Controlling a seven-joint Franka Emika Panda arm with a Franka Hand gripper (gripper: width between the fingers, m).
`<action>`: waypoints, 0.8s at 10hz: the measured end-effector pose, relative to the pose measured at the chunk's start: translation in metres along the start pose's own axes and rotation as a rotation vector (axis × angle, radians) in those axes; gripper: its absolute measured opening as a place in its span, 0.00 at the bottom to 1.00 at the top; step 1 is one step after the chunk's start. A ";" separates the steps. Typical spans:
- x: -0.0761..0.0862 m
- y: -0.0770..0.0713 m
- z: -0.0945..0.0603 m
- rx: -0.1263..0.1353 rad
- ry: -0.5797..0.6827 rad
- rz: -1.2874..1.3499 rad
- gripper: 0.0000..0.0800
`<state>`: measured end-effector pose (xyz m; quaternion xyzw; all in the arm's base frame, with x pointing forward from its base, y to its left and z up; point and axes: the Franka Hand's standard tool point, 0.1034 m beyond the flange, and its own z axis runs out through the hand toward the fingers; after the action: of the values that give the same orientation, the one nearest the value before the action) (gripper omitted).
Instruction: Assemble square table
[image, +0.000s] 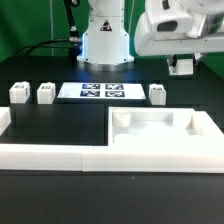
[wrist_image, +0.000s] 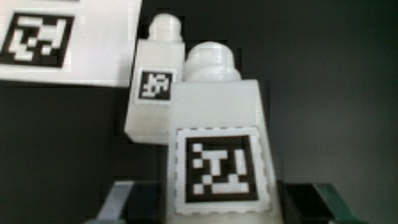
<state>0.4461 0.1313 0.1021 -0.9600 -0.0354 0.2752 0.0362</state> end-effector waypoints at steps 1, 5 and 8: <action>0.012 0.005 -0.032 0.008 0.076 -0.013 0.36; 0.038 0.009 -0.087 -0.010 0.389 -0.048 0.36; 0.045 0.010 -0.092 -0.011 0.585 -0.050 0.36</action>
Offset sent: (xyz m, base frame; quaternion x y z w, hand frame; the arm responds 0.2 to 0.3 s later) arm 0.0000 0.0000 0.0000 0.0000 0.1296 0.0000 0.9916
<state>0.5333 0.1205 0.1551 -0.9976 -0.0487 -0.0145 0.0463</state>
